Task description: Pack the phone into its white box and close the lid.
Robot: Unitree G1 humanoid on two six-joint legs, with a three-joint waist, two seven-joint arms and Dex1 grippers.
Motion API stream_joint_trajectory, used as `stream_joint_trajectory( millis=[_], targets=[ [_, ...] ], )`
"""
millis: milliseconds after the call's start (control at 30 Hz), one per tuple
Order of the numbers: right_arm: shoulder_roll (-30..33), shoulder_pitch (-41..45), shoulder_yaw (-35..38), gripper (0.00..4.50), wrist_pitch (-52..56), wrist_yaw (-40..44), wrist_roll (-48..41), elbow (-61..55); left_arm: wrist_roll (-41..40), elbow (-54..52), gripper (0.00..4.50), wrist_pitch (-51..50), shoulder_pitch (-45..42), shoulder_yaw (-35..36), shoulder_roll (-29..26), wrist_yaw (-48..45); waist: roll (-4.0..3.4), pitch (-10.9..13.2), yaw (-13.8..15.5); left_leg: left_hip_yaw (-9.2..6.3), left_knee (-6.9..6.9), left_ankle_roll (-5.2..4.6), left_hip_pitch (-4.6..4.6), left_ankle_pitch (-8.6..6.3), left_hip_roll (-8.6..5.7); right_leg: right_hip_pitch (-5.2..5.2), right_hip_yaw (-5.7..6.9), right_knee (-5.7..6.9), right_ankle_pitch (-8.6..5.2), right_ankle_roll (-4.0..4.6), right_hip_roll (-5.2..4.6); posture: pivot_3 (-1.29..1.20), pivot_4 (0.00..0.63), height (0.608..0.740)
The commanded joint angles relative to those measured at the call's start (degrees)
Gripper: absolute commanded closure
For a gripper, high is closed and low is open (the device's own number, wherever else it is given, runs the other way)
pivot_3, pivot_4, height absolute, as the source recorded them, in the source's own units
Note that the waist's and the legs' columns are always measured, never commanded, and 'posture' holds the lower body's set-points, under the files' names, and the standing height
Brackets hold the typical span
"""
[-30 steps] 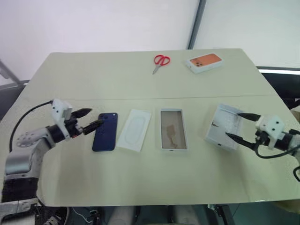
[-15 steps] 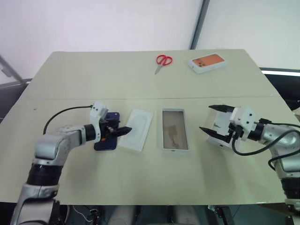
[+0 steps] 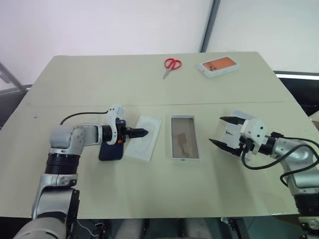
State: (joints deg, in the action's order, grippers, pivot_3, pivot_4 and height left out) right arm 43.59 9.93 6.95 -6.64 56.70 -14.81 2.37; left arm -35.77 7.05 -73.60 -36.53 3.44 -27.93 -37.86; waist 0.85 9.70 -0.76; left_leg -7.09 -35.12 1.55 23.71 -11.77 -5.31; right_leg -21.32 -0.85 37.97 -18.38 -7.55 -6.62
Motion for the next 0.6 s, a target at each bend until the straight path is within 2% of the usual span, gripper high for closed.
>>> stream_joint_trajectory(
  millis=[33, 333, 433, 600],
  targets=[
    [-0.53, 0.5, 0.38, 0.05, -1.22, -0.8, 0.03, -1.36, 0.05, 2.79, 0.0, -3.93, -0.41, -1.32, 1.26, 0.99, 0.0, 0.0, 0.17, -0.01, -0.01, 0.0, 0.0, 0.0, 0.0, 0.01, 0.0, 0.0, 0.0, 0.0, 0.0, 0.0, 0.15, 0.74],
    [-0.57, -0.69, 0.91, 0.05, -1.76, -1.76, 0.52, -1.9, -1.58, 3.29, 0.0, -7.85, 0.41, 2.61, 4.82, 1.97, -0.02, -0.02, 0.26, -0.01, -0.03, 0.01, -0.04, 0.01, -0.04, 0.1, 0.01, 0.0, -0.01, -0.02, -0.04, 0.0, 0.15, 0.74],
    [-0.74, -0.9, 0.88, 0.0, -1.77, -2.16, 0.53, -2.39, -1.66, 4.45, 0.81, -9.07, 0.46, 4.83, 6.26, 3.56, -0.02, -0.02, 0.24, -0.01, -0.02, 0.01, -0.06, 0.01, -0.04, 0.11, 0.01, 0.0, -0.01, -0.02, -0.05, 0.0, 0.15, 0.74],
    [-0.77, -1.0, 0.59, 0.0, -1.86, -2.56, 0.75, -2.55, -1.13, 4.42, 3.37, -9.5, 0.37, 5.74, 7.09, 5.08, 0.0, -0.01, 0.17, -0.01, -0.02, 0.01, -0.06, 0.01, -0.04, 0.1, 0.01, 0.0, -0.01, -0.02, -0.05, 0.0, 0.15, 0.74]
  ],
)
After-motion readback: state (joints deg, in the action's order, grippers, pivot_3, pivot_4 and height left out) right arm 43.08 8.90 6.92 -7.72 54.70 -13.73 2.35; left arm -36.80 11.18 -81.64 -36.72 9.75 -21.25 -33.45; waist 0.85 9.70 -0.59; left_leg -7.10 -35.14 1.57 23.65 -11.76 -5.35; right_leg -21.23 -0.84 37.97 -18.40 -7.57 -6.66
